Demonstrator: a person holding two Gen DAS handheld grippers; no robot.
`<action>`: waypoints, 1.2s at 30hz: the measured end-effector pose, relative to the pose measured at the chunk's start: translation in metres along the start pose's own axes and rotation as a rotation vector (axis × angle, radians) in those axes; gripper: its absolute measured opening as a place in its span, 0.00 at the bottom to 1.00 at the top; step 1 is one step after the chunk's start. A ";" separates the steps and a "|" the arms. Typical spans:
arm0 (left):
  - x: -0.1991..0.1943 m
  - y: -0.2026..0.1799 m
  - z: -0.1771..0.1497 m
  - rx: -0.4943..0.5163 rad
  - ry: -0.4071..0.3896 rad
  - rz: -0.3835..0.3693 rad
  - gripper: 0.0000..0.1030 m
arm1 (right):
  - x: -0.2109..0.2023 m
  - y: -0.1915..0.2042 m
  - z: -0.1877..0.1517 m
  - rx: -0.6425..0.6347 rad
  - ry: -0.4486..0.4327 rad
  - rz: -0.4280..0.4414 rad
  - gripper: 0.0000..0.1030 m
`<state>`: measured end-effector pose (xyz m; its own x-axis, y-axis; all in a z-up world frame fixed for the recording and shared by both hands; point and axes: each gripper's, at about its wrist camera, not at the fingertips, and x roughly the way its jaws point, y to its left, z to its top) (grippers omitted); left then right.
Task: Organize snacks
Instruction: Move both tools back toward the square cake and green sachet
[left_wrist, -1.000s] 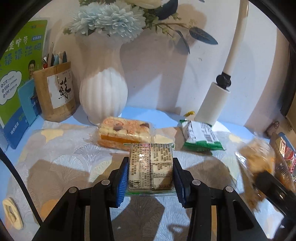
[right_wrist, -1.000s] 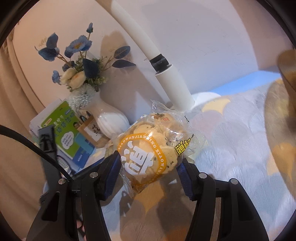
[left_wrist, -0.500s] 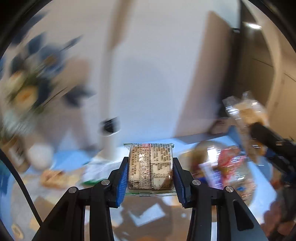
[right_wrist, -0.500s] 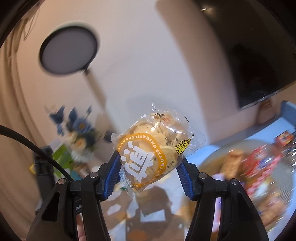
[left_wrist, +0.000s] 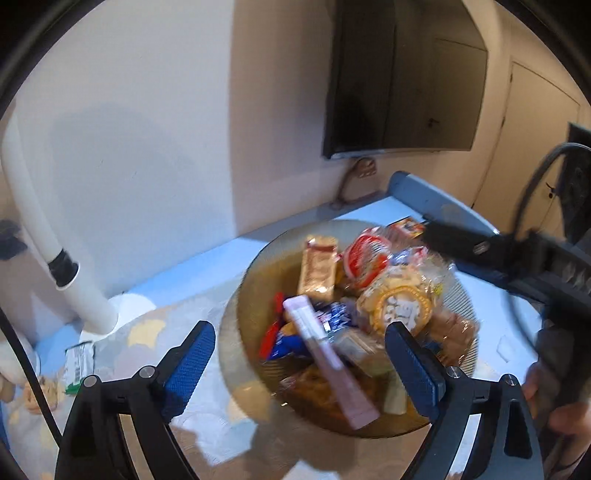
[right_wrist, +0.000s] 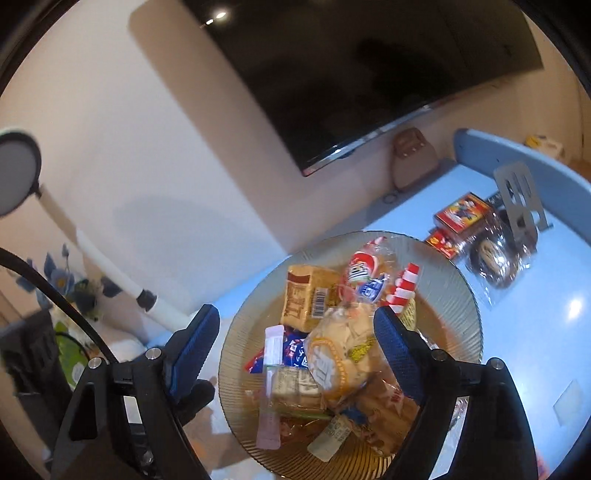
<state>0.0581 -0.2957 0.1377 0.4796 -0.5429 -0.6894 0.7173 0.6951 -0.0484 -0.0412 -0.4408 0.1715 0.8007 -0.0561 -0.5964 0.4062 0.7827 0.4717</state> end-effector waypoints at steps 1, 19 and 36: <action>0.001 0.005 -0.001 -0.015 0.005 0.001 0.89 | -0.001 -0.001 0.000 0.008 -0.004 0.001 0.84; -0.051 0.188 -0.045 -0.316 -0.033 0.262 0.91 | 0.042 0.136 -0.020 -0.116 0.031 0.177 0.92; -0.053 0.340 -0.126 -0.498 -0.005 0.379 0.91 | 0.156 0.257 -0.105 -0.307 0.178 0.276 0.92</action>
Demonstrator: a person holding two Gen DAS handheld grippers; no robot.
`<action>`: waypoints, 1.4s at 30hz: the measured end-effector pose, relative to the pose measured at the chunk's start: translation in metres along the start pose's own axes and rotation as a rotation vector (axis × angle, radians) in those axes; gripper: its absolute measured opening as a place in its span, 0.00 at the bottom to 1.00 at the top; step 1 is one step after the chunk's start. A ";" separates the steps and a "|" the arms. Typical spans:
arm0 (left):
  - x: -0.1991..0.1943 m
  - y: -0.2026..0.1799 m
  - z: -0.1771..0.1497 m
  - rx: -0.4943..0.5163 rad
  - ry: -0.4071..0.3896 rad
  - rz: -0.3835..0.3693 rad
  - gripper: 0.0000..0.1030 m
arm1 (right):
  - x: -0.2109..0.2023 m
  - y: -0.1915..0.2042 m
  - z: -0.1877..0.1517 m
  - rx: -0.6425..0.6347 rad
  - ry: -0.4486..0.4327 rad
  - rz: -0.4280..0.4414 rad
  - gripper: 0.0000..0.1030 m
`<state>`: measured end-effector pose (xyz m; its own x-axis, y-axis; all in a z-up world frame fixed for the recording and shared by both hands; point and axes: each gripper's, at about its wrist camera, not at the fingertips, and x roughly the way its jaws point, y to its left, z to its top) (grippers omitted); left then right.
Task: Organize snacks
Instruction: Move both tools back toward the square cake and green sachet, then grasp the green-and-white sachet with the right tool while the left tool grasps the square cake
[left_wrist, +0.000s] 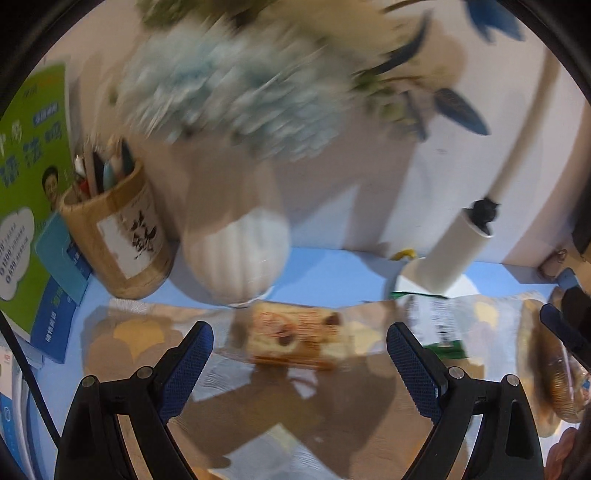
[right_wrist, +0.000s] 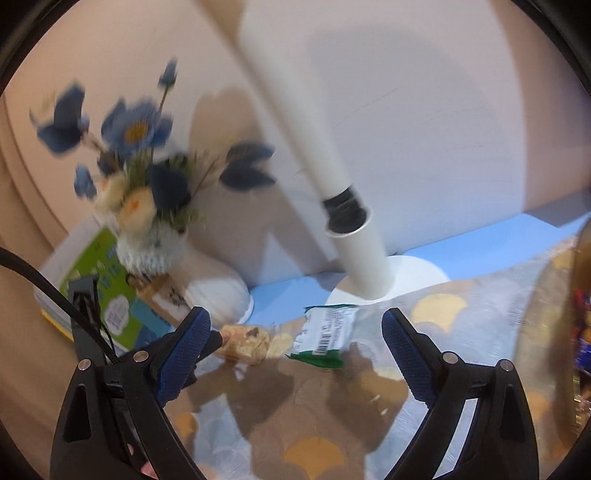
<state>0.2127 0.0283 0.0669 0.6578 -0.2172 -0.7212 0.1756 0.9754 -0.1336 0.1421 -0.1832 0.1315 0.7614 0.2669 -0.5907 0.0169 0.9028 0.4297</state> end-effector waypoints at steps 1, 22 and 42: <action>0.006 0.005 -0.002 -0.008 0.009 -0.004 0.91 | 0.009 0.003 -0.004 -0.023 0.009 -0.008 0.92; 0.061 0.022 -0.022 -0.061 0.030 -0.085 0.97 | 0.093 -0.001 -0.044 -0.229 0.101 -0.200 0.92; 0.062 0.024 -0.020 -0.069 0.024 -0.081 0.96 | 0.103 0.017 -0.047 -0.325 0.106 -0.289 0.60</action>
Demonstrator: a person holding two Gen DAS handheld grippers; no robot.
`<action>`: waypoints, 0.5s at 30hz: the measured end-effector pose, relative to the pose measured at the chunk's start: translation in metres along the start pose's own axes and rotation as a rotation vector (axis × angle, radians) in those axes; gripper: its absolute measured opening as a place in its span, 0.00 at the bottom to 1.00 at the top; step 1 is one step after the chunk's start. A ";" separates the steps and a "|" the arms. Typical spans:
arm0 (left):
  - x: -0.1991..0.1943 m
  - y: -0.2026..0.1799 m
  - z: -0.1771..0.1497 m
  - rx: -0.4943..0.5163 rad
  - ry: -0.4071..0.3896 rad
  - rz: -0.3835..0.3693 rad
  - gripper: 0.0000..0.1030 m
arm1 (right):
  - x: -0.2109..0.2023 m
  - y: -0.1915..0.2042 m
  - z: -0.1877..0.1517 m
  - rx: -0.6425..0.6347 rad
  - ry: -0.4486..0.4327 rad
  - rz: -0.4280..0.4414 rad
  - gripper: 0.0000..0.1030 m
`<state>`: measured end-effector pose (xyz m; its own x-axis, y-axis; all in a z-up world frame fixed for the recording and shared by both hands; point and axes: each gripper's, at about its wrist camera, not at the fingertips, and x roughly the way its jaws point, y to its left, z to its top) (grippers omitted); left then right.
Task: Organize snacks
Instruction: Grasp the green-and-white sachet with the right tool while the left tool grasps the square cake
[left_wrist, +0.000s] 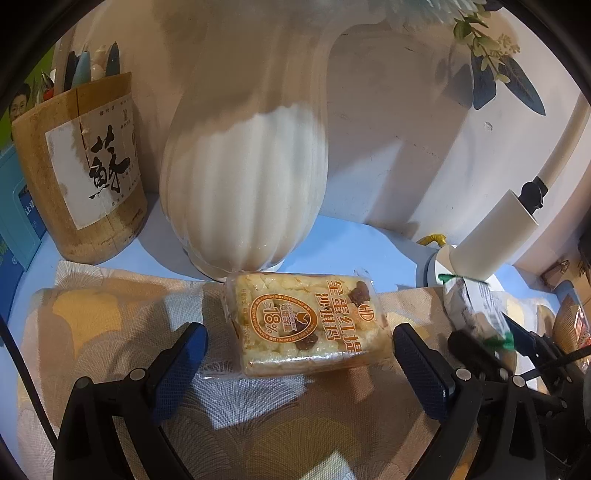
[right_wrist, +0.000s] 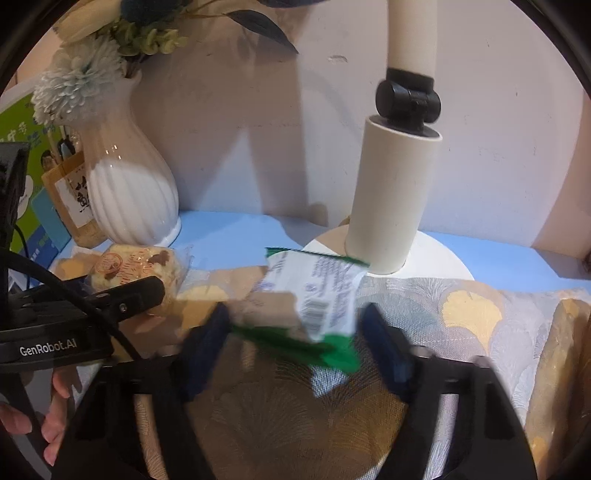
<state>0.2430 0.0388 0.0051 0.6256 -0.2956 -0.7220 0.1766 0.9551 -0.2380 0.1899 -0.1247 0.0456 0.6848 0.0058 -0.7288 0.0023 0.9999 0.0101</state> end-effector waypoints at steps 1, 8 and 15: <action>0.000 0.000 0.000 0.002 0.000 0.002 0.96 | 0.000 0.000 0.000 0.000 0.001 0.001 0.60; -0.002 -0.005 -0.002 0.044 -0.014 -0.007 0.82 | -0.004 -0.007 0.000 0.030 -0.012 0.042 0.60; -0.008 -0.007 -0.002 0.063 -0.048 0.001 0.72 | -0.005 -0.012 0.000 0.052 -0.025 0.086 0.60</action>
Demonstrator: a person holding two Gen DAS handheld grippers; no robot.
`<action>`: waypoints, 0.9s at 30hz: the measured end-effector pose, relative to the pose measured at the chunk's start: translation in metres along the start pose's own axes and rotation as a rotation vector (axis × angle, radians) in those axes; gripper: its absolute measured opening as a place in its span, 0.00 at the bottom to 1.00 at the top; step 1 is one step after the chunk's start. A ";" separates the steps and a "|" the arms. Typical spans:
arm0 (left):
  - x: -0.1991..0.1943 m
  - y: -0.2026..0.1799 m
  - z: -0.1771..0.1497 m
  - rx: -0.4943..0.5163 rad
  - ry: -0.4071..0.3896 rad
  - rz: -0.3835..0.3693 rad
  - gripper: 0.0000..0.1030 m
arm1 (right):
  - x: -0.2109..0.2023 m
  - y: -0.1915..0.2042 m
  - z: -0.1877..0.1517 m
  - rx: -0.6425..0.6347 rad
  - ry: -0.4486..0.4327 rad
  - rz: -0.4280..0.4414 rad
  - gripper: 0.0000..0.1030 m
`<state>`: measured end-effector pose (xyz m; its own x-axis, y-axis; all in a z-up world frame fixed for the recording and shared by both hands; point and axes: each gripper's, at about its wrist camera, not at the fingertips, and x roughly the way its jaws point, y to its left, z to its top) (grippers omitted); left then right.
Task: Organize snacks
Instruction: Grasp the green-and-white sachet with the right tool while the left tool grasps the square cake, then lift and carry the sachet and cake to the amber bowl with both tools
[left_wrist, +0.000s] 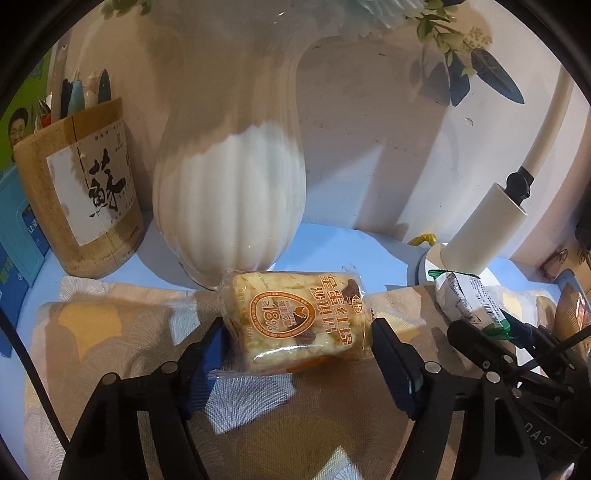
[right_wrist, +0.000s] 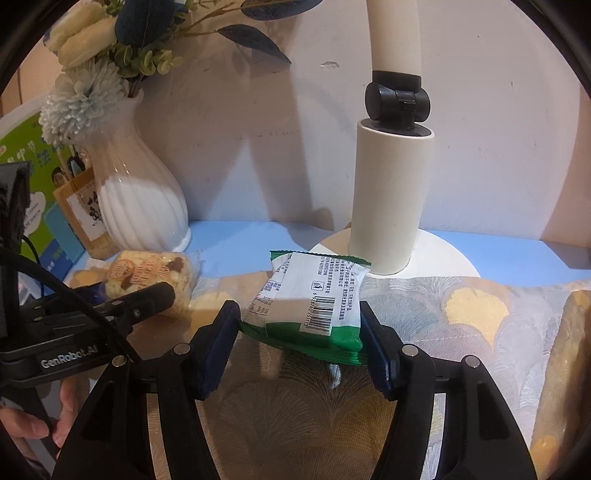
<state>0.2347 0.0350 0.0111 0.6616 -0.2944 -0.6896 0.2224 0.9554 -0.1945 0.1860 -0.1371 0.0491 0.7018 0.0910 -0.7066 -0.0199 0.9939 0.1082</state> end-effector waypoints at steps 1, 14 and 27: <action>-0.001 -0.001 0.000 0.005 -0.005 0.001 0.72 | -0.001 -0.001 0.000 0.003 -0.006 0.014 0.60; -0.005 0.001 -0.001 0.002 -0.024 -0.003 0.71 | -0.021 -0.017 -0.005 0.088 -0.090 0.181 0.60; -0.019 0.010 -0.004 -0.021 -0.082 -0.074 0.71 | -0.024 -0.020 -0.005 0.119 -0.066 0.287 0.60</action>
<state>0.2213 0.0500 0.0195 0.7003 -0.3644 -0.6138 0.2584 0.9310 -0.2580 0.1660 -0.1587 0.0599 0.7246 0.3585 -0.5886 -0.1428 0.9136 0.3807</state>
